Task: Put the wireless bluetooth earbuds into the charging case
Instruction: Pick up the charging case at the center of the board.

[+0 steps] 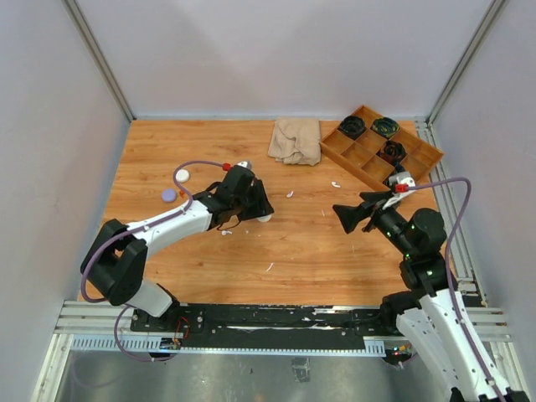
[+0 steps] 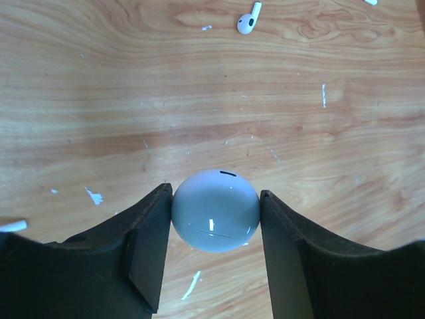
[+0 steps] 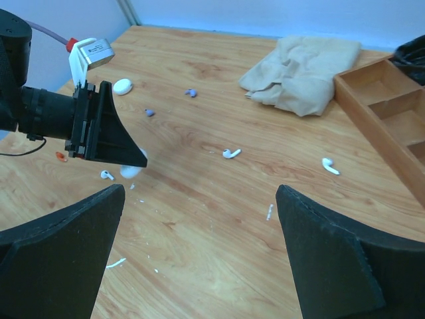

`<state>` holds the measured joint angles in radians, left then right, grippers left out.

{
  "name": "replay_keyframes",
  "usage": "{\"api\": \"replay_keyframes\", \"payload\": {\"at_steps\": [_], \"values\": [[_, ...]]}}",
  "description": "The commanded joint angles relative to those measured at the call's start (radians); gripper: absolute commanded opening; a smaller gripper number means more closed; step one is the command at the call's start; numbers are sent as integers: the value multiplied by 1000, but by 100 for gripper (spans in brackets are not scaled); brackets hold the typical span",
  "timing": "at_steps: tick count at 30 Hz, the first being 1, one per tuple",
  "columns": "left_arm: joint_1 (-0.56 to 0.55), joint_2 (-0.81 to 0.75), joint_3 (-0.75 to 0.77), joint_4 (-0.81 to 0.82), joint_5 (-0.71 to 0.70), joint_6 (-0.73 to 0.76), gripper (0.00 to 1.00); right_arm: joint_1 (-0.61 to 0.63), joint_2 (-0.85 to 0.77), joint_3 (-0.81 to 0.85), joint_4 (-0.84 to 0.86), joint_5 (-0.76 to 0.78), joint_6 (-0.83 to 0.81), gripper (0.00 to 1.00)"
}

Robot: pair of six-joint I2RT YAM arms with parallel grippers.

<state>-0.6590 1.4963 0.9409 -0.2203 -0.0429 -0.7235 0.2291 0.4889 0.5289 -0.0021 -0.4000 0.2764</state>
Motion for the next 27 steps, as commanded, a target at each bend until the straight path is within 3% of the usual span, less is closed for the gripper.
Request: {"api": "replay_keyframes", "payload": {"at_steps": [1, 17, 27], "values": [[-8, -25, -30, 70, 25, -197, 33, 87, 84, -34, 221, 1, 37, 99], [-7, -148, -187, 215, -12, -644, 33, 433, 447, -106, 654, 278, -19, 100], [-8, -242, -296, 305, -37, -848, 33, 534, 662, -81, 847, 327, 11, 88]]}}
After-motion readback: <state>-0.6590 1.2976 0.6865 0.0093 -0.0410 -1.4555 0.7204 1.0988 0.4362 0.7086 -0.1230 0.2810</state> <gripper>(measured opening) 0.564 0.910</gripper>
